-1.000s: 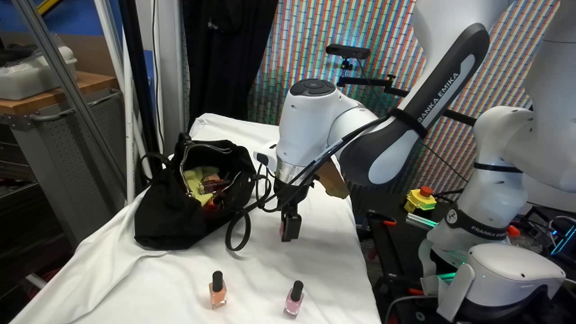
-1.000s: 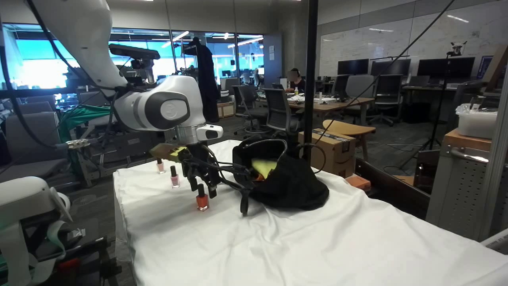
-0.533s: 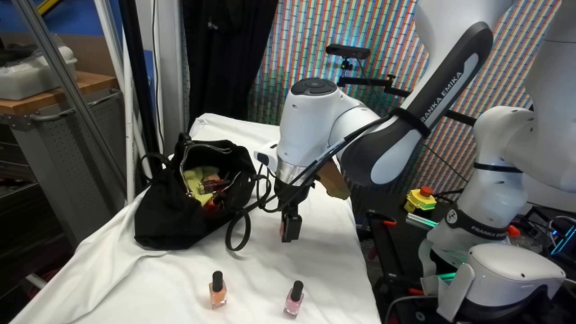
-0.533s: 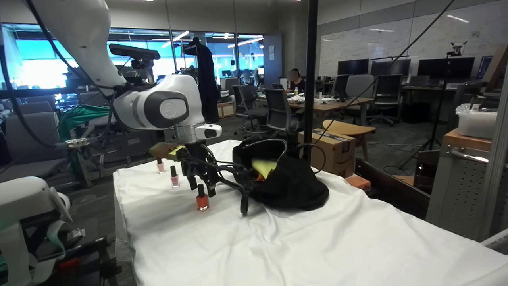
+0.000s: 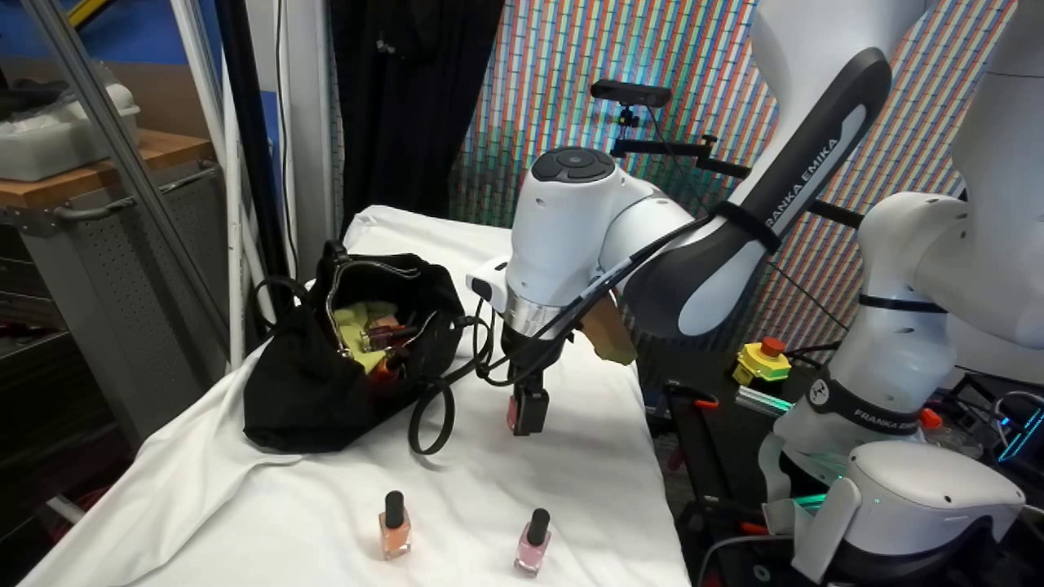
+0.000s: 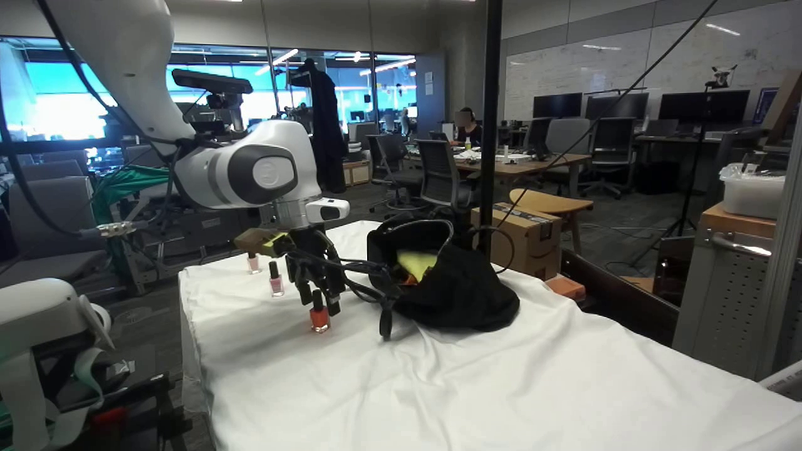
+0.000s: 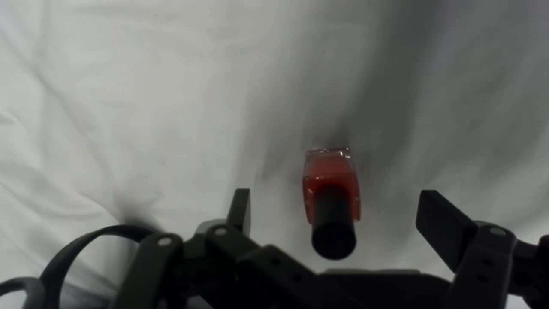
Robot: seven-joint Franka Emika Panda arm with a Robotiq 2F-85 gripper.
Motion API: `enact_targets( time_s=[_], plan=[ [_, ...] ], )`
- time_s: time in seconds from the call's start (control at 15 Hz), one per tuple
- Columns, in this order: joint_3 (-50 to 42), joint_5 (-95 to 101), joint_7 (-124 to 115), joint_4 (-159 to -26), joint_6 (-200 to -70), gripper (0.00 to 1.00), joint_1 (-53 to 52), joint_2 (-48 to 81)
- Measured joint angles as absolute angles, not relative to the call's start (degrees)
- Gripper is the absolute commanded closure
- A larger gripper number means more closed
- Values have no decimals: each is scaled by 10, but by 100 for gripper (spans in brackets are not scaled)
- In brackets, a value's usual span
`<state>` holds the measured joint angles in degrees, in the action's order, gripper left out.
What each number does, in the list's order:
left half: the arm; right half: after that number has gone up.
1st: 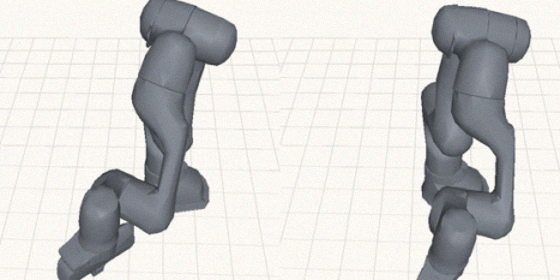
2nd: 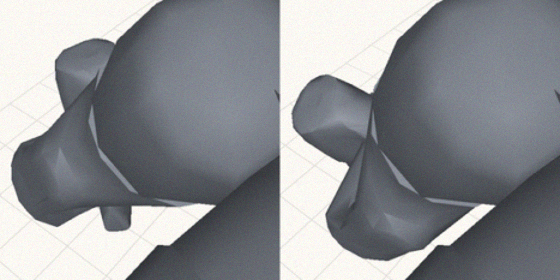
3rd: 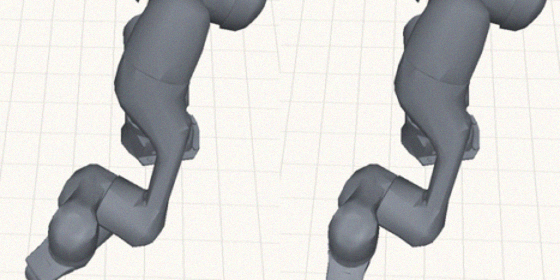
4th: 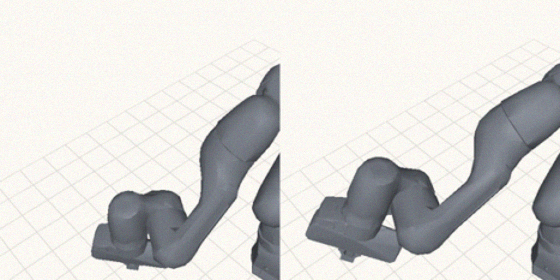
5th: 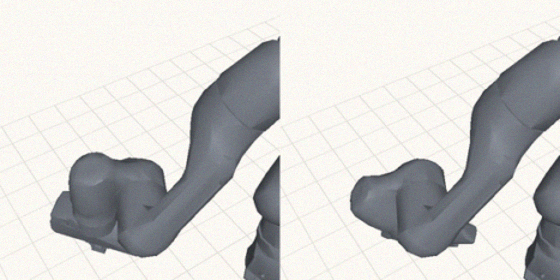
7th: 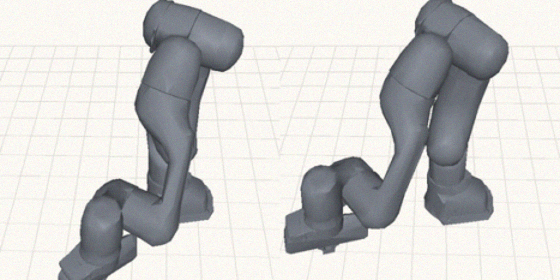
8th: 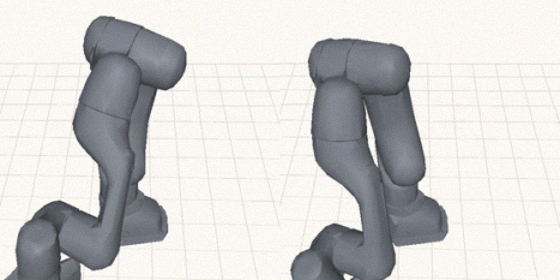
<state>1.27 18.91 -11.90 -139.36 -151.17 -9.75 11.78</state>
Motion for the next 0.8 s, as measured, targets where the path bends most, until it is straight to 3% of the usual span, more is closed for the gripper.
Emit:
enact_targets(
  time_s=[0.8],
  plan=[
    [10, 198, -125, -1421, -1555, 0, -90, 121]
  ],
)
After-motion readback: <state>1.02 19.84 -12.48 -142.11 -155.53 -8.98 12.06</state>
